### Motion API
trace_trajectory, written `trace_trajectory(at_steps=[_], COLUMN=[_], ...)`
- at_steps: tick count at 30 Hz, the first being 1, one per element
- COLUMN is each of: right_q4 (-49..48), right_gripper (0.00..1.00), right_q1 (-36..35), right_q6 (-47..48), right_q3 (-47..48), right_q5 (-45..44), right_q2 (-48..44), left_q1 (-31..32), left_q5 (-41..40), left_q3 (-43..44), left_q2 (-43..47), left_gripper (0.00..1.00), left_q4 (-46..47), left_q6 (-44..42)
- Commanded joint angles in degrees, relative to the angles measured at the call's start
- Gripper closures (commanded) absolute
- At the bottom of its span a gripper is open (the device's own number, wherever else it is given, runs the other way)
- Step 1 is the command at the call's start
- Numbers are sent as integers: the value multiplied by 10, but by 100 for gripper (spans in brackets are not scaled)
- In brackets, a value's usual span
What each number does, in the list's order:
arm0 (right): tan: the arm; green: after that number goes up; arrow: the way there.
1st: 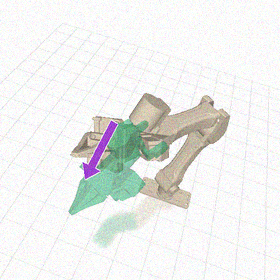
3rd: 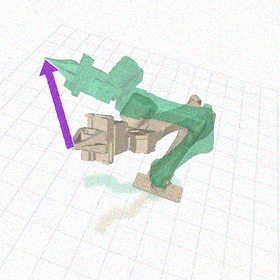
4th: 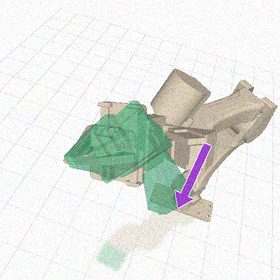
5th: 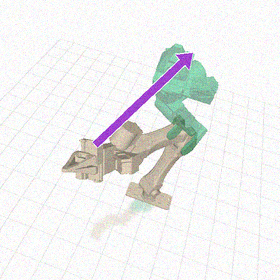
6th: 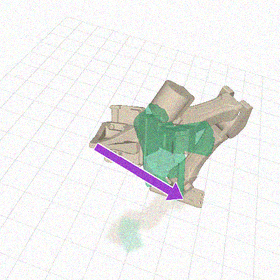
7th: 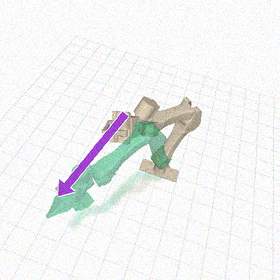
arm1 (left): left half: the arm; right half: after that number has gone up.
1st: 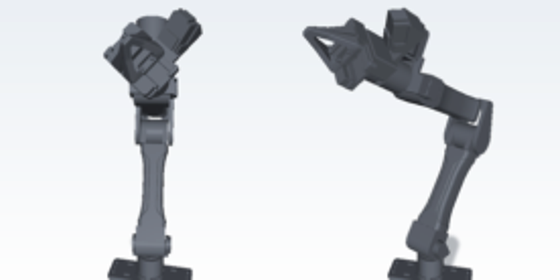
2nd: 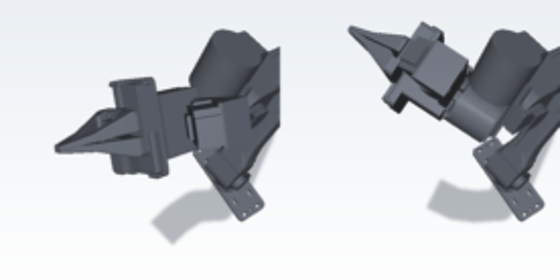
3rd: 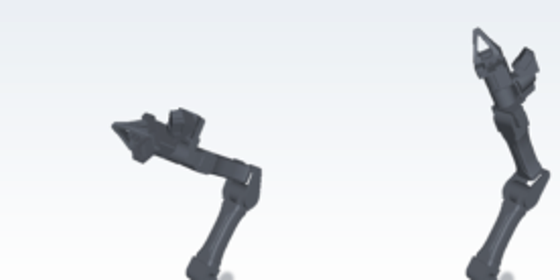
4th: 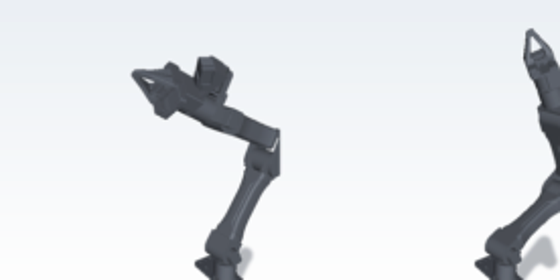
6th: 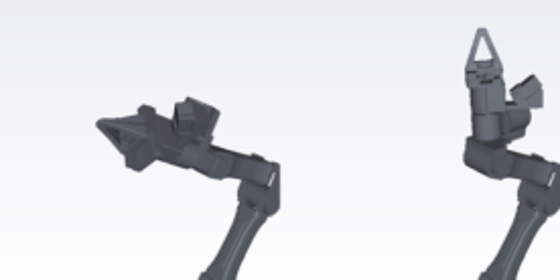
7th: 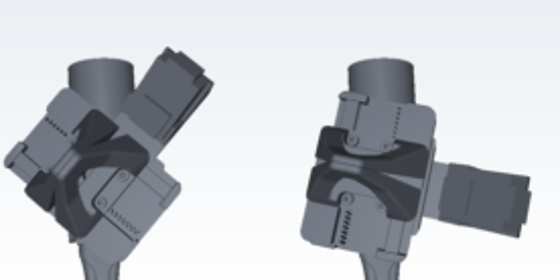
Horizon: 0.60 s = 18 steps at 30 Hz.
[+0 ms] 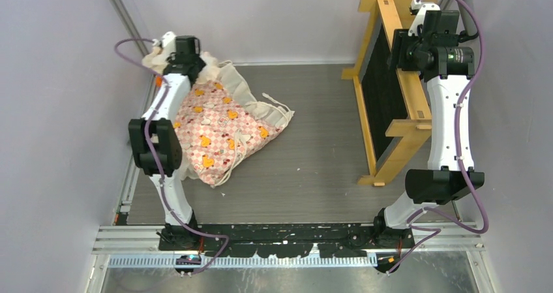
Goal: Set up the pet bed
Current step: Place the pillow at the corner of the board.
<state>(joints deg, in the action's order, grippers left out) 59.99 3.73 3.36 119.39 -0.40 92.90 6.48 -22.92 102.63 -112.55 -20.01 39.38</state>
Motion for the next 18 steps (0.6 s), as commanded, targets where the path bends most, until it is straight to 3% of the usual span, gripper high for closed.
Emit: trace_trajectory(at_steps=[1,3,6,12,18], right_q4=[13,16,21,21,18], right_gripper=[99,99,99,99,99], right_q1=[0,0,0,-1,-5], right_q6=[-11,-11,-14,-23,-32], right_q3=[0,-2,-4,-16,-34], right_q5=[-10,-6,-4,17,24], right_q2=[-12,-9,-8,-14,-13], left_q1=[-83,-86,-81,-70,61], left_q5=[-3,10,22,99,105], left_q3=[-25,-37,-71,-141,-180], left_q2=[8,16,39,110,160], left_gripper=[32,14,1,0,0], left_q4=[-39,-49,-46,-59,-63], left_q6=[37,25,11,-18,-95])
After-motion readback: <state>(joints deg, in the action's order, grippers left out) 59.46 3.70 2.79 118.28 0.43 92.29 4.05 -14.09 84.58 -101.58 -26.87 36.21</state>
